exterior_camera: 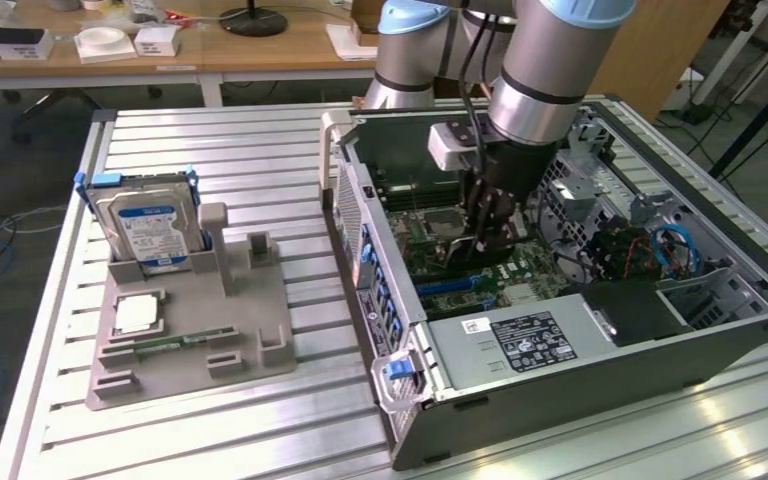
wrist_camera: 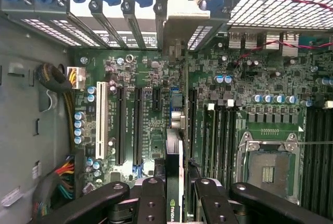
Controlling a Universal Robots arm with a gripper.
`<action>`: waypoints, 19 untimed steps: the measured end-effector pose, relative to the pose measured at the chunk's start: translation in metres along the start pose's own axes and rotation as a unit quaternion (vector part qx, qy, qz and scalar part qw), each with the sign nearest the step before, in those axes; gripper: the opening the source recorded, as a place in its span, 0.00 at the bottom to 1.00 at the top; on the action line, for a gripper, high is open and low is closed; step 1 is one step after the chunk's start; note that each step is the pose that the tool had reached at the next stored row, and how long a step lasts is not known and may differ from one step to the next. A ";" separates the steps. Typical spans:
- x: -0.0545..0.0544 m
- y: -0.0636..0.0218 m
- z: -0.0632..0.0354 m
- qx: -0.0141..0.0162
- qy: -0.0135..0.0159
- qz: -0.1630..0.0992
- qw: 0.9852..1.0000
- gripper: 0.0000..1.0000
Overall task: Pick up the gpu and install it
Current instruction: 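Insert the gpu into the slot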
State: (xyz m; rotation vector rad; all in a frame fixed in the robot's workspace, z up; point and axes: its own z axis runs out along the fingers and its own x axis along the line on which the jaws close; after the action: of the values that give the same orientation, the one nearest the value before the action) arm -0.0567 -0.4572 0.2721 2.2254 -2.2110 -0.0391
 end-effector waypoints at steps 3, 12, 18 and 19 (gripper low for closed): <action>0.000 0.0001 0.0003 0.000 0.000 0.000 1.000 0.26; 0.000 0.0044 0.0015 0.000 0.001 0.000 1.000 0.26; 0.000 0.0094 0.0020 0.000 0.003 0.000 1.000 0.26; 0.000 0.0094 0.0020 0.000 0.003 0.000 1.000 0.26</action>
State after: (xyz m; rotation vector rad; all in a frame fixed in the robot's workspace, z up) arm -0.0662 -0.4576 0.2703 2.2225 -2.2085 -0.0325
